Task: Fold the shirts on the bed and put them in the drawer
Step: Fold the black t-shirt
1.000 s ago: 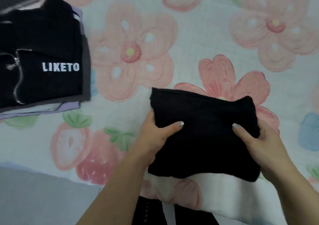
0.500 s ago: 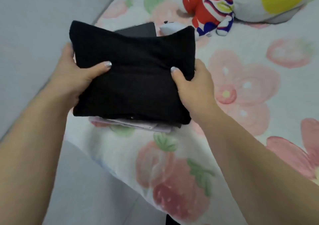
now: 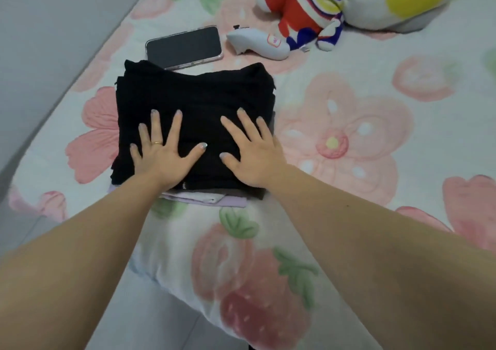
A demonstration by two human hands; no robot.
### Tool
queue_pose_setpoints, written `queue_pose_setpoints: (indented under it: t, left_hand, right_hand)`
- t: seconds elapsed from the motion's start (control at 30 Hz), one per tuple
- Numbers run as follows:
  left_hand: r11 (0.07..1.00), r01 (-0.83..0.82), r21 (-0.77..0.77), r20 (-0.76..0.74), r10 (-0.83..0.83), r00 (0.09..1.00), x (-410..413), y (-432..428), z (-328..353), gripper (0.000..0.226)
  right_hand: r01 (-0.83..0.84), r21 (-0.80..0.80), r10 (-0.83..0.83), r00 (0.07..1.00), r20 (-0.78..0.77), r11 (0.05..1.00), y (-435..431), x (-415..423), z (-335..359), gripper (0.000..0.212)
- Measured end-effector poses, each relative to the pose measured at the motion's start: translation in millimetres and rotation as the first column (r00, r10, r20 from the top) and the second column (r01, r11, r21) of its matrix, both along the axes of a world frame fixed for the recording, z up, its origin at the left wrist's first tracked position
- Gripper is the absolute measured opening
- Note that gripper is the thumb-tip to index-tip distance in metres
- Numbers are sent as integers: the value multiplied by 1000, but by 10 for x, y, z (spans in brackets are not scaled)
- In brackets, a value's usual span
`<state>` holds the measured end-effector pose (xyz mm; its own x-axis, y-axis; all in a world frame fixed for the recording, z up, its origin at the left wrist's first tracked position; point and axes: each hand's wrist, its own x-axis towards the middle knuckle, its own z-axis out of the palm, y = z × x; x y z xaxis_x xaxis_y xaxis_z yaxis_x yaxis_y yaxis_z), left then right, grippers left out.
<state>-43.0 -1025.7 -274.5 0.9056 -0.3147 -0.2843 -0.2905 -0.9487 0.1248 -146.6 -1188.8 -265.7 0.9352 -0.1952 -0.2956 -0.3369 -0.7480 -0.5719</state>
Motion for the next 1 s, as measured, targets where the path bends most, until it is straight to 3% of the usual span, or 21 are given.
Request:
queue_pose_setpoints:
  t: [0.07,0.1,0.17,0.23,0.37,0.47,0.57,0.63,0.87,1.0]
  left_hand:
    - [996,22,-88,127,-10,992,-213,-86,123,79]
    - [989,43,-142,175,-18,984,-405,-171,175,79]
    - [967,136,-214,165,-102,981,-971,-483,223,81]
    - [923,282,-261,90,-267,959,-1696,-911,214,81]
    - [772,576,-268,-64,-611,789,-2986,-1718,131,75]
    - [721,640,-268,-176,-689,703,-3542,-2221,53,84]
    - [626,710,-322,-170,-776,607,-3967,-2683,-42,92]
    - [562,744,-363,-173,-825,539,-4299,-2994,-45,90]
    - [356,760,-544,-146,-932,332,-5875,-4093,-62,74]
    - [368,668,-647,-138,-918,372,-6619,-4687,-112,74]
  right_hand:
    - [222,70,-231,959,165,973,-112,-351,103,64]
    - [380,106,-394,894,214,919,-206,-617,148,64]
    - [643,98,-645,726,238,760,-493,-1363,117,65]
    - [789,-32,-771,607,190,614,-873,-2328,23,60]
    - [895,-312,-930,359,74,320,-1445,-4419,-97,48]
    - [893,-434,-990,140,21,117,-1548,-5676,-158,38]
    - [892,-449,-999,-50,1,-45,-1569,-6324,-325,54]
    - [872,-482,-996,-76,38,-85,-1558,-6434,-498,63]
    - [872,-468,-982,-68,174,-143,-1646,-6596,-779,63]
    - [878,-453,-975,-62,214,-156,-1641,-6627,-923,66]
